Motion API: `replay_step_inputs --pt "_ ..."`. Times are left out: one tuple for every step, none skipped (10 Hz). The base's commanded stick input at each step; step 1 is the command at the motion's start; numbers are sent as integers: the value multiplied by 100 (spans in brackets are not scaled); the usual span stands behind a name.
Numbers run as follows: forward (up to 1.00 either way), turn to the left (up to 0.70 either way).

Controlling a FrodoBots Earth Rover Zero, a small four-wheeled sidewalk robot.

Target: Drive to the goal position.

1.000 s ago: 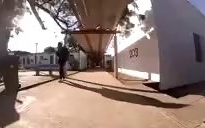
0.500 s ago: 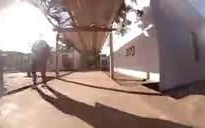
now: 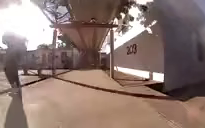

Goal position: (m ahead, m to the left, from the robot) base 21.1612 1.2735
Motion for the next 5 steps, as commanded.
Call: replay_step_inputs --pt "70 35" --pt "70 0" --pt "70 0" --pt "70 0" --pt "70 0"
